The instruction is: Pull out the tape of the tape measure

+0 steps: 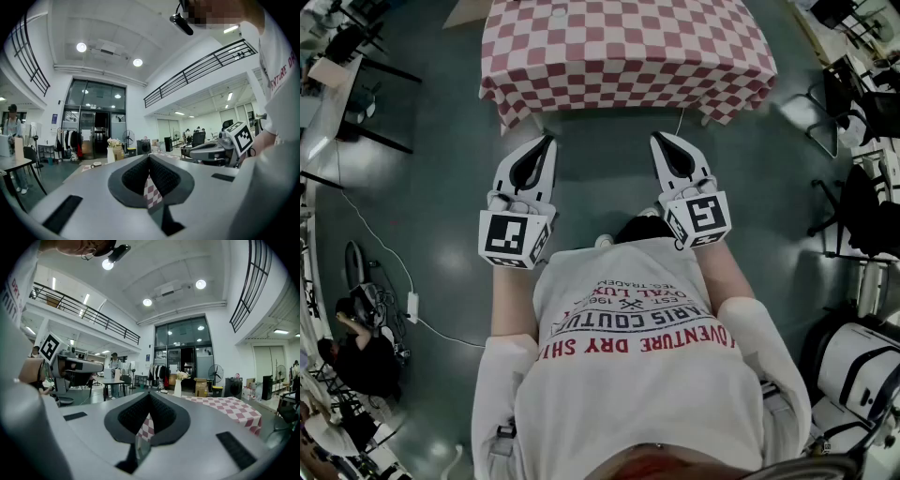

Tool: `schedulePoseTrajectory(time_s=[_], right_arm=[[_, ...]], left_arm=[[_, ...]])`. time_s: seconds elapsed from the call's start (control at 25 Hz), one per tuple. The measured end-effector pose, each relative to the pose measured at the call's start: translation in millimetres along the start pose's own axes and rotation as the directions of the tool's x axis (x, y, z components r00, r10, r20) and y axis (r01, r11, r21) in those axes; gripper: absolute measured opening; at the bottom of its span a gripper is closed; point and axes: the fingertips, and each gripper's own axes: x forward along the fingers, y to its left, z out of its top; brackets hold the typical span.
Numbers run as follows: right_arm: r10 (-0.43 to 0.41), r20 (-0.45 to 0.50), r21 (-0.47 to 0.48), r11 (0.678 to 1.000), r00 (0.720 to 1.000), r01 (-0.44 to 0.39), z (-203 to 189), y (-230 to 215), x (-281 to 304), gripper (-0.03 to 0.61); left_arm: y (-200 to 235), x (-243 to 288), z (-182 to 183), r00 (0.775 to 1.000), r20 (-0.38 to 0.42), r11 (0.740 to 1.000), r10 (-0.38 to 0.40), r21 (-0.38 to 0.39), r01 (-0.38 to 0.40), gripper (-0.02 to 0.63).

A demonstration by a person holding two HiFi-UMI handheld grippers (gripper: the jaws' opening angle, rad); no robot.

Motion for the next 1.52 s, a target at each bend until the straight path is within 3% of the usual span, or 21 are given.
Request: schedulePoseTrajectory(time_s=[0.76, 0.8, 0.88, 0.92, 1.04, 1.28, 1.52], right_arm=[[-0.013, -0.014, -0.009, 1.000, 1.000, 0.013, -2.0, -3.2, 32.0, 0.029], [-0.018, -0.005, -0.013, 1.000, 1.000, 0.018, -6.4, -3.5, 32.7, 0.042], [-0.026, 0.004, -0.013, 1.000, 1.000, 0.026, -16.9, -3.9, 34.0, 0.192], [-0.024, -0.004, -0.009, 1.000, 1.000, 0.024, -18.1, -6.1, 38.2, 0.209], [-0.013, -0.048, -0.004, 1.000, 0.999, 0.013, -6.8, -19.8, 62.4, 0.209], [0.009, -0.054, 0.010, 1.000, 0.999, -0.009, -12.7, -51.0, 102.6, 0.209], [0.048, -0.063, 0.042, 0.998, 0.997, -0.045, -22.8, -110.1, 164.1, 0.209]], left_arm=[[29.7, 15.9, -16.3, 1.000, 0.000, 0.999, -0.022, -0.031, 0.022, 0.018], [31.8, 15.5, -20.9, 1.000, 0.021, 0.999, -0.011, -0.042, 0.012, 0.035], [35.8, 14.0, -31.1, 0.998, 0.055, 0.997, 0.014, -0.077, -0.009, 0.135], [40.0, 17.1, -32.7, 0.998, 0.054, 0.996, 0.021, -0.088, -0.016, 0.151], [59.4, 39.3, -25.7, 1.000, 0.004, 0.996, 0.028, -0.082, -0.027, 0.195], [75.3, 78.2, -37.5, 0.998, -0.044, 0.998, 0.039, -0.053, -0.042, 0.195], [95.4, 147.3, -52.1, 0.992, -0.102, 0.996, 0.074, -0.047, -0.079, 0.198]])
